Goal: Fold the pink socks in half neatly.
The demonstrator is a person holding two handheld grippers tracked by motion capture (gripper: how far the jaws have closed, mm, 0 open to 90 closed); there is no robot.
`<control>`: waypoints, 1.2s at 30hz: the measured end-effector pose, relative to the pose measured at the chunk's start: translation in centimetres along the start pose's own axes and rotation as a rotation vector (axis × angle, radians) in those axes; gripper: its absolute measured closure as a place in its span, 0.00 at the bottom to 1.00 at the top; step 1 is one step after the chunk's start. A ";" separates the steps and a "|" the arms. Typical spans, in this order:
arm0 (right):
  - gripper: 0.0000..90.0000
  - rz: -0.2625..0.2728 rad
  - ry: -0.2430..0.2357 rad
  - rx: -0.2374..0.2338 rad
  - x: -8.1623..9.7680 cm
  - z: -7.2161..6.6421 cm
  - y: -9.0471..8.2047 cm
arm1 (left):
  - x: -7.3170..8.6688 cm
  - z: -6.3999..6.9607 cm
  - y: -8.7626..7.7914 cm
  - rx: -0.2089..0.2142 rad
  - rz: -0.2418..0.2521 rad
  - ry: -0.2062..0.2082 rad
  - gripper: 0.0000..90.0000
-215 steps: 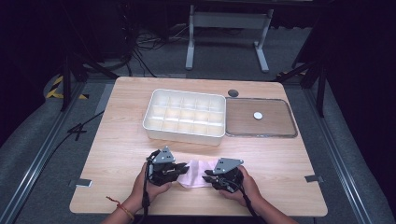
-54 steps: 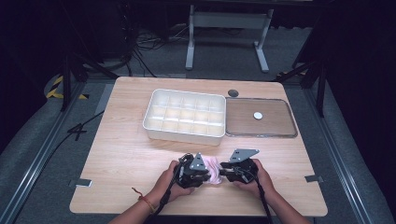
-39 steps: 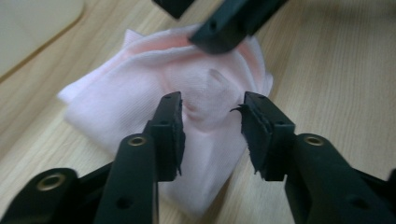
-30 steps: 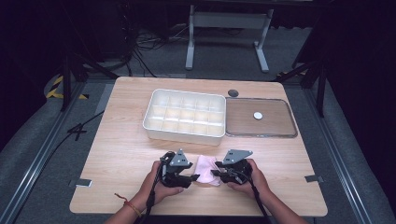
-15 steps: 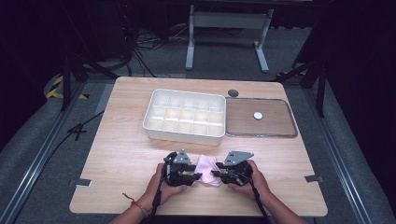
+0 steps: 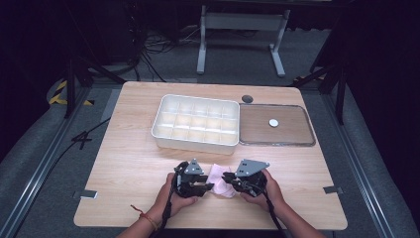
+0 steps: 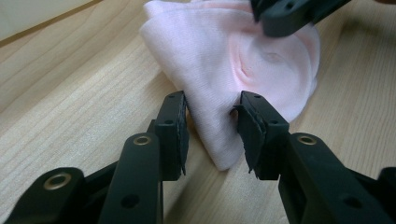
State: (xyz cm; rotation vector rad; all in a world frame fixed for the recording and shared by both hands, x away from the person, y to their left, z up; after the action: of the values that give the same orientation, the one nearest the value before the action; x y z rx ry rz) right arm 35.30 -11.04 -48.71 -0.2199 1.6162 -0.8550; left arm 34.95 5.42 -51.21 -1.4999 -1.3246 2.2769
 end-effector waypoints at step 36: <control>0.99 -0.027 0.087 0.007 1.1 0.3 2.3 | -1.7 1.3 -0.4 0.021 0.103 0.056 0.93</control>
State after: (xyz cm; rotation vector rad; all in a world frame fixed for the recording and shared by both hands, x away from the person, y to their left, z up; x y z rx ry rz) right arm 35.98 -10.16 -50.97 -0.2021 1.6944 -0.9018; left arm 34.69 4.02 -49.55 -1.6489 -1.2325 2.2828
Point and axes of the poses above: each handheld gripper's, and its own axes: y roughly forward along the jaws, x roughly out of its underside, z roughly to its right, the point moved 5 cm from there along y, roughly forward along the jaws, and after that the axes turned 5 degrees about -x, right-handed, at the moved point
